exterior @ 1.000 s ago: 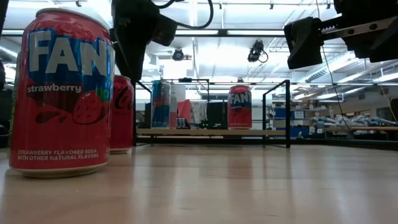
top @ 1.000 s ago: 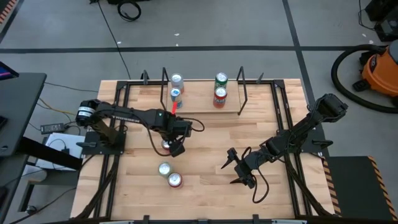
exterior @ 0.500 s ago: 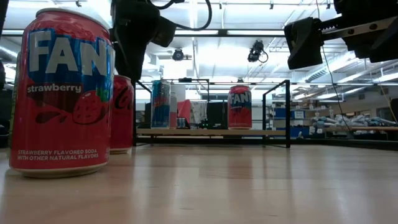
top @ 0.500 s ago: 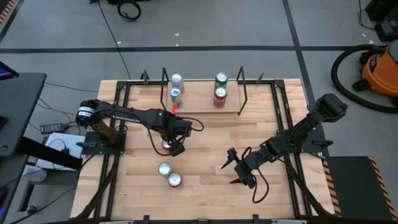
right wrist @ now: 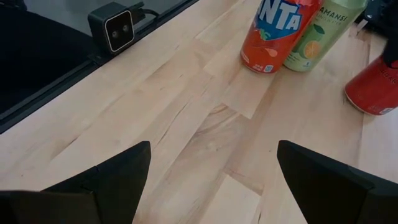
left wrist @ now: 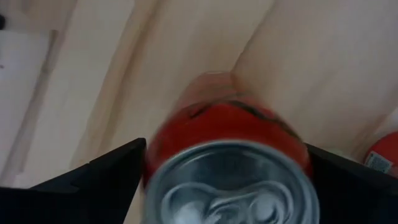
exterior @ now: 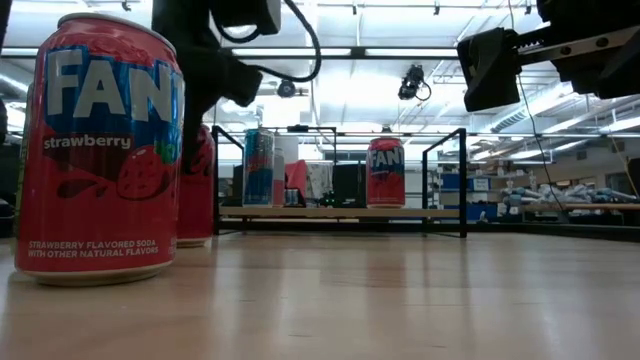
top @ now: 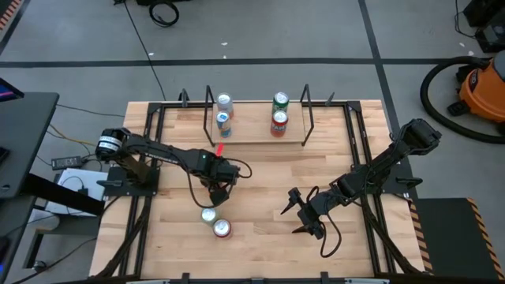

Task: Place canned beverage on shelf
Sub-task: Put the red-black soda can on the shelf

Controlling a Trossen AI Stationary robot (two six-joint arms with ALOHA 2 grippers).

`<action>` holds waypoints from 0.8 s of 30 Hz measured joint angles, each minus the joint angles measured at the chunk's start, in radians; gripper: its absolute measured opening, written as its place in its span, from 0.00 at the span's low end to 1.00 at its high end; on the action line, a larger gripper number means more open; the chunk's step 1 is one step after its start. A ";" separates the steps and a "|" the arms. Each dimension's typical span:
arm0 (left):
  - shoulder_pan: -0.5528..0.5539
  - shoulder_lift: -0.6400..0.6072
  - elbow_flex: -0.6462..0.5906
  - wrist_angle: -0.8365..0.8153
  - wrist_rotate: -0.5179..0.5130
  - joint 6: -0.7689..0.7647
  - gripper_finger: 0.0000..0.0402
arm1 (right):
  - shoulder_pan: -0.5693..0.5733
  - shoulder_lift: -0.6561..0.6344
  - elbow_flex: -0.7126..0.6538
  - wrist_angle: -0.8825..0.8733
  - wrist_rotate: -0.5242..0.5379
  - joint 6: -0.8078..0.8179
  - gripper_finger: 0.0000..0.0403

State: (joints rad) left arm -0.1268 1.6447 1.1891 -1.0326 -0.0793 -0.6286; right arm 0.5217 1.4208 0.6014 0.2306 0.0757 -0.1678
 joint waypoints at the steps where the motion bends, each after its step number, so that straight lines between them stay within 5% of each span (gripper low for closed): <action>1: -0.002 0.000 -0.010 0.016 0.001 0.001 0.99 | 0.000 0.000 0.000 0.000 0.000 0.000 0.90; 12: -0.002 0.000 -0.093 0.122 0.005 0.030 0.97 | 0.000 0.000 0.000 0.001 0.000 0.000 0.90; 24: 0.000 -0.002 -0.109 0.133 0.007 0.089 0.74 | 0.000 0.000 0.000 0.002 0.000 0.000 0.90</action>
State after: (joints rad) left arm -0.1268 1.6428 1.0805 -0.8997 -0.0727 -0.5394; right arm 0.5217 1.4208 0.6015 0.2321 0.0760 -0.1680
